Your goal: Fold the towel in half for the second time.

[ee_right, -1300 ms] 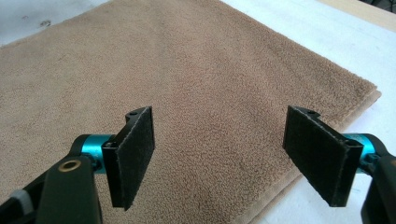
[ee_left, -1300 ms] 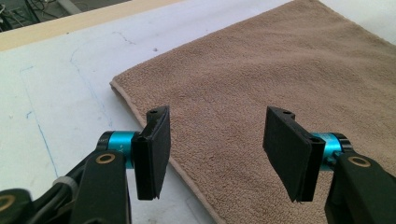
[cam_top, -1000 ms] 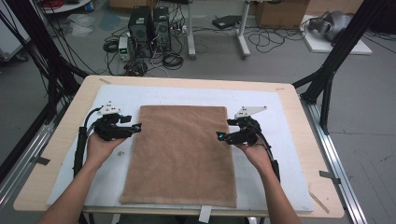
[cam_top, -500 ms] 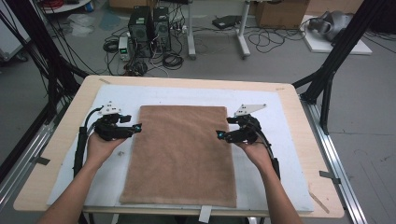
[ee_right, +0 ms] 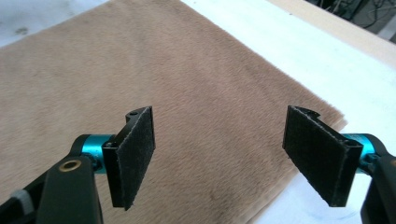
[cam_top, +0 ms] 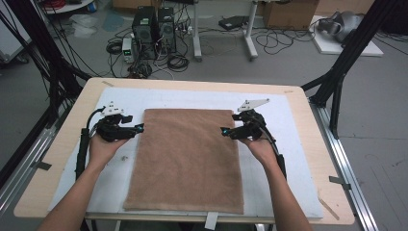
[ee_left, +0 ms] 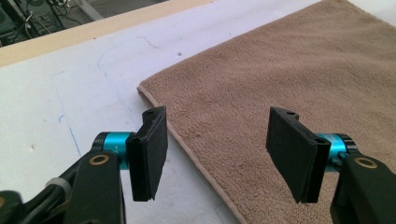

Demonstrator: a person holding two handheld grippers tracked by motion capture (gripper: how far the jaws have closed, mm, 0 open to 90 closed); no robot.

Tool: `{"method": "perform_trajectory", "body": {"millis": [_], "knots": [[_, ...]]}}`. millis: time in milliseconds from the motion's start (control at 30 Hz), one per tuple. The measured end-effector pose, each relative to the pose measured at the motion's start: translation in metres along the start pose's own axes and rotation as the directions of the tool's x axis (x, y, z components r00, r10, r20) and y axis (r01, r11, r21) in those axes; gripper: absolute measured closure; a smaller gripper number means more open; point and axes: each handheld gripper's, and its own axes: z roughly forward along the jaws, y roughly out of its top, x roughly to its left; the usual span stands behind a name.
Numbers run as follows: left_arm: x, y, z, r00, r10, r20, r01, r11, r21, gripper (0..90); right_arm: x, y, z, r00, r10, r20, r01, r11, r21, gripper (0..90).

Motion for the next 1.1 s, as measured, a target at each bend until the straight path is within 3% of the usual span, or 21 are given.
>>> {"method": "perform_trajectory", "body": {"millis": [100,200,367,567,700,733,833,1000,1100], "knots": [[0.002,0.000,0.000,0.9999,-0.005,-0.014,0.005,0.9999,-0.014,39.5,-0.004,0.004,0.003,0.9999,-0.001,0.014,0.001,1.000,0.002,24.9],[0.003,-0.002,0.002,0.9996,-0.018,-0.020,0.018,0.9998,0.009,39.1,-0.009,0.005,0.005,0.9996,0.015,0.024,-0.015,1.000,0.011,24.6],[-0.002,-0.001,0.005,0.9995,0.010,-0.031,-0.010,0.9996,0.028,39.4,-0.008,0.003,0.005,0.9994,0.013,0.033,-0.014,0.999,0.038,24.4],[-0.002,-0.004,0.014,0.9994,0.011,-0.032,-0.009,0.9979,0.064,41.8,-0.014,-0.003,0.011,0.9971,0.024,0.072,-0.030,0.997,0.070,24.7],[0.003,-0.008,0.025,0.9972,-0.009,-0.074,0.016,0.9961,0.086,41.7,-0.022,-0.010,0.023,0.9949,0.032,0.096,-0.042,0.993,0.108,27.4],[0.006,-0.010,0.029,0.9949,-0.031,-0.096,0.040,0.9943,0.099,41.4,-0.024,-0.012,0.025,0.9941,0.039,0.101,-0.051,0.992,0.114,27.8],[0.013,-0.015,0.039,0.9885,-0.117,-0.096,0.126,0.9873,0.096,42.4,-0.031,-0.019,0.034,0.9890,0.076,0.127,-0.095,0.984,0.150,28.9],[0.015,-0.020,0.049,0.9874,-0.118,-0.106,0.131,0.9831,0.128,44.2,-0.036,-0.024,0.044,0.9871,0.081,0.138,-0.103,0.982,0.156,35.3],[0.019,-0.026,0.054,0.9820,-0.157,-0.105,0.172,0.9724,0.158,42.8,-0.040,-0.029,0.050,0.9860,0.105,0.129,-0.126,0.978,0.167,36.2]]}}
